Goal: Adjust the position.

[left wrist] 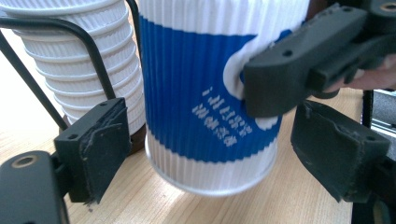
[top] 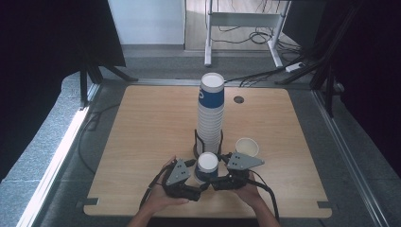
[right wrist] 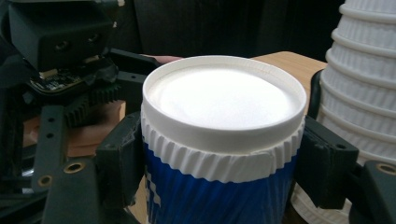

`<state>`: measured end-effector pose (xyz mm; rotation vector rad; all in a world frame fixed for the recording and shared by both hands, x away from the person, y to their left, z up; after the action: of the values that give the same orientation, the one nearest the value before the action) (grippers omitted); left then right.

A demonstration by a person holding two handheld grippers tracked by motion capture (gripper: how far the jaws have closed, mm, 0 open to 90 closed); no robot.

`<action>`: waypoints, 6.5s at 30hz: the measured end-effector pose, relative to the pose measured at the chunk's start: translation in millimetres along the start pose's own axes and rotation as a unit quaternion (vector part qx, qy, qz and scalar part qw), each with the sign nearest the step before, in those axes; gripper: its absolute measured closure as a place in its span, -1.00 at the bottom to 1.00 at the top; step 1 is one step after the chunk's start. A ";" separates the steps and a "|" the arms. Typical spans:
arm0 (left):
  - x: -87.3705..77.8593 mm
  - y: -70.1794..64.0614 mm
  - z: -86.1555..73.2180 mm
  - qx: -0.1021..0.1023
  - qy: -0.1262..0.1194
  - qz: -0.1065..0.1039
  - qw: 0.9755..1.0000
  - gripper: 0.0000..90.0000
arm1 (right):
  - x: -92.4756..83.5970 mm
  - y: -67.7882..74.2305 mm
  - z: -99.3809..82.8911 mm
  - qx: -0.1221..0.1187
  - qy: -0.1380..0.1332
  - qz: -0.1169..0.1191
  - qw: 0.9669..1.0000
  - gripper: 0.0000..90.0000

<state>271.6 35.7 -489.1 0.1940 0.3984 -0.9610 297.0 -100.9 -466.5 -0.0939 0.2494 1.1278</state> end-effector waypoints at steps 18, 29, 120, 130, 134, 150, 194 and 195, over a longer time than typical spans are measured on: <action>7.4 -2.5 -4.2 0.007 -0.001 -0.001 1.000 -0.61 | 2.0 7.9 1.5 0.001 -0.005 0.012 1.000 -0.42; 9.0 -3.6 -4.7 0.006 0.003 -0.003 1.000 -0.59 | 3.4 8.5 -0.3 0.000 0.001 0.013 1.000 -0.42; 11.6 -17.2 -9.9 0.212 0.116 0.139 0.960 -0.61 | -13.3 -4.8 -11.5 0.071 0.032 0.090 0.993 -0.41; 12.6 -15.1 -12.4 0.221 0.120 0.142 0.957 -0.57 | -12.1 -7.6 -14.0 0.079 0.044 0.074 0.993 -0.50; 13.5 -14.4 -14.3 0.224 0.124 0.144 0.956 -0.57 | -12.2 -8.2 -13.9 0.081 0.045 0.069 0.993 -0.55; 11.0 -7.2 -17.6 0.226 0.127 0.149 0.954 -0.57 | -26.0 -13.7 -6.3 0.073 0.035 0.055 0.995 -0.58; 23.6 -6.2 -3.6 0.297 0.140 0.169 0.929 -0.57 | -31.1 -17.9 17.9 -0.072 0.321 0.055 0.943 -0.58; 24.4 -6.4 -3.8 0.297 0.140 0.170 0.929 -0.57 | -29.7 -18.5 17.1 -0.073 0.330 0.056 0.939 -0.58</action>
<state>277.8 14.9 -502.5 0.9323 0.3092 -0.6866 304.2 -131.6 -443.6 -0.6041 0.7767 1.1999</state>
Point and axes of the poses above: each handheld gripper's, and its own axes: x roughly forward along the jaws, z roughly out of its top, y roughly to its left, the point moved 5 cm from there along x, roughly forward along the jaws, and after that the axes turned 1 degree about -y, right-handed, at the moved point
